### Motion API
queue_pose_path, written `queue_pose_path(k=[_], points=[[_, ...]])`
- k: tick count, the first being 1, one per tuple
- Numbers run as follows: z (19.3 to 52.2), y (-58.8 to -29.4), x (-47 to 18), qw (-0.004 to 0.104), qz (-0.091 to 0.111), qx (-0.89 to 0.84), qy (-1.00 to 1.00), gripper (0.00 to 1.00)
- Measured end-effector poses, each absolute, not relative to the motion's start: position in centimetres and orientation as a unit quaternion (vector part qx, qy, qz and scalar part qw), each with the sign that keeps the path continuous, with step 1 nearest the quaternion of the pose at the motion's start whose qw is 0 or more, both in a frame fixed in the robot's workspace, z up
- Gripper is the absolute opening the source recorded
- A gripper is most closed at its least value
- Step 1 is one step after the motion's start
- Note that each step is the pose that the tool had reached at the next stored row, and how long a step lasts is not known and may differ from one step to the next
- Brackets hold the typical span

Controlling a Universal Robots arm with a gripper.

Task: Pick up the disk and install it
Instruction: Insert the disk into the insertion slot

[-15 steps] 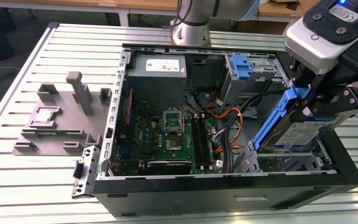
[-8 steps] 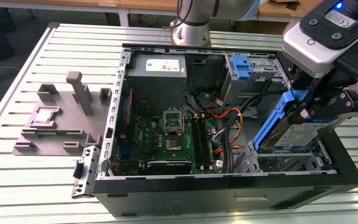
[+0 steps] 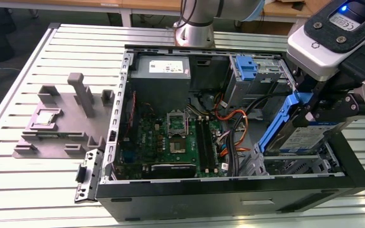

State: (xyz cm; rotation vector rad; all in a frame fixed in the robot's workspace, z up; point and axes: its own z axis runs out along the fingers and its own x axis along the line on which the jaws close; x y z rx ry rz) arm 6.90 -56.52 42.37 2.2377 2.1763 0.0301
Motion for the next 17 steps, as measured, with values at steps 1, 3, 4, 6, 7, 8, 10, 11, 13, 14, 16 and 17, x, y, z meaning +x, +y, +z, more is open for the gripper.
queue_pose_path(k=[1, 3, 4, 6, 7, 8, 10, 11, 13, 14, 16, 17], points=[[42.36, -56.53, 6.9, 0.01, 0.01, 0.717, 0.697, 0.36], [42.43, -56.53, 6.91, 0.01, 0.01, 0.717, 0.697, 0.36], [42.5, -56.53, 6.91, 0.01, 0.009, 0.717, 0.697, 0.36], [42.67, -56.53, 6.92, 0.01, 0.008, 0.717, 0.697, 0.36], [42.7, -56.52, 6.92, 0.01, 0.007, 0.717, 0.697, 0.36], [42.71, -56.53, 6.92, 0.01, 0.007, 0.717, 0.697, 0.36], [42.71, -56.53, 6.92, 0.01, 0.007, 0.717, 0.697, 0.36], [42.71, -56.52, 6.92, 0.01, 0.006, 0.717, 0.697, 0.36], [42.69, -56.53, 6.92, 0.011, 0.005, 0.717, 0.697, 0.36], [42.66, -56.53, 6.92, 0.011, 0.005, 0.717, 0.697, 0.36], [42.6, -56.53, 6.91, 0.012, 0.003, 0.717, 0.697, 0.36], [42.55, -56.53, 6.91, 0.012, 0.003, 0.716, 0.697, 0.36]])
